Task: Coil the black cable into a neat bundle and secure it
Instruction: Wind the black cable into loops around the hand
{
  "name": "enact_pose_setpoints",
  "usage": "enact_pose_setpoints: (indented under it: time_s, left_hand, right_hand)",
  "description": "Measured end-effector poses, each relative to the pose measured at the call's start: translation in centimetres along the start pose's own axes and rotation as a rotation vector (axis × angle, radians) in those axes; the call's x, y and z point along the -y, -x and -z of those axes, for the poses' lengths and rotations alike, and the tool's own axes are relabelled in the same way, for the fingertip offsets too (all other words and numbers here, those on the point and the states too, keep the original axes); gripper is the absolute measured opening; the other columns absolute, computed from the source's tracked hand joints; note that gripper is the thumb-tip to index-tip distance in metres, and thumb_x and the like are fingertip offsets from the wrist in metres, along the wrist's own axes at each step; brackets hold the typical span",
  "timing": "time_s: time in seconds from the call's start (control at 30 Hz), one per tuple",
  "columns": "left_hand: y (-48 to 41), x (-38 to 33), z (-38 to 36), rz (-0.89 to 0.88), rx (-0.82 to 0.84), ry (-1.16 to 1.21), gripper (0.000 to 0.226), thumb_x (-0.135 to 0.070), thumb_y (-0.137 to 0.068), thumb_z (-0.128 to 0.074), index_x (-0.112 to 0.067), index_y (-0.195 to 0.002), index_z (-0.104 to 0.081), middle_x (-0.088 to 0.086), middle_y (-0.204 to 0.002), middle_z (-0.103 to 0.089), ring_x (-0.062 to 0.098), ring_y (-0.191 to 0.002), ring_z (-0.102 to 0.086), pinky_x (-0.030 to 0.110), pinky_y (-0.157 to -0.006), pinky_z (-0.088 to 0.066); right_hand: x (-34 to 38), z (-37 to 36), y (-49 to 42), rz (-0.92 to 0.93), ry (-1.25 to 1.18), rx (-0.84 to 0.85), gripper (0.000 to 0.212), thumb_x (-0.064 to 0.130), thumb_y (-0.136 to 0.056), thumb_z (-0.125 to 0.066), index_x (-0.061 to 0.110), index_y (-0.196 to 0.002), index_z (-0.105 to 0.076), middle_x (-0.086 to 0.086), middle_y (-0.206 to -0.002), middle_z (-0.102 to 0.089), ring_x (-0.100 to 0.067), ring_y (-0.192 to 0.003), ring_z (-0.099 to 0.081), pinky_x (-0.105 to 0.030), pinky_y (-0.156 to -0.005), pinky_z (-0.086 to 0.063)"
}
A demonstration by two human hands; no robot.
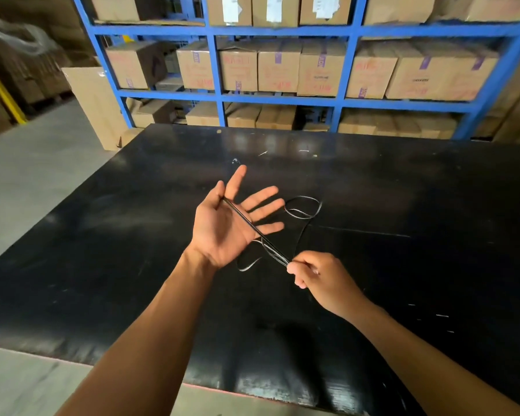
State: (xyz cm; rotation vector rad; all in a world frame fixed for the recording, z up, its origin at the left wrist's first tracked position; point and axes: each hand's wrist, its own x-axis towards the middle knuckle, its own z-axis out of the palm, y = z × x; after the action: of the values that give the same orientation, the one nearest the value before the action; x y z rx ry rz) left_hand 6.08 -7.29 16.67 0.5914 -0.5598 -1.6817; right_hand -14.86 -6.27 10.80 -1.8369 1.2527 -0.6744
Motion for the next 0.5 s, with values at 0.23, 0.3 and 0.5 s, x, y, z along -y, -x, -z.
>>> enact_pose_setpoints:
  time_s: [0.23,0.3,0.5]
  left_hand:
    - [1.7,-1.9,0.7,0.275,0.33,-0.112,0.048,-0.055,-0.101,-0.022,-0.047,-0.146,-0.037,0.037,-0.15,-0.033,0.057,-0.138,-0.031,0.078,-0.104,-0.021]
    - [2.4,-1.1,0.6,0.391,0.38,-0.16,0.049,-0.056,-0.101,-0.022,-0.046,-0.145,-0.04,0.039,-0.147,-0.035,0.057,-0.137,-0.032,0.076,-0.104,-0.023]
    - [2.7,2.8,1.4,0.604,0.252,-0.344,0.051,-0.055,-0.098,-0.027,-0.041,-0.142,-0.049,0.037,-0.14,-0.044,0.056,-0.134,-0.039,0.068,-0.101,-0.033]
  right_hand:
    - [-2.0,-0.5,-2.6,0.069,0.348,-0.011,0.015,0.023,-0.092,-0.062,0.011,-0.09,-0.072,-0.006,-0.083,-0.073,-0.025,-0.079,-0.067,-0.045,-0.074,-0.054]
    - [-1.2,0.8,-3.9,0.091,0.432,-0.048,0.011,0.018,-0.09,-0.065,0.013,-0.094,-0.074,-0.005,-0.092,-0.074,-0.025,-0.086,-0.068,-0.046,-0.079,-0.054]
    - [4.2,5.7,-8.2,0.139,0.688,-0.048,0.009,0.027,-0.089,-0.069,0.022,-0.094,-0.073,0.004,-0.095,-0.064,-0.02,-0.089,-0.064,-0.042,-0.078,-0.055]
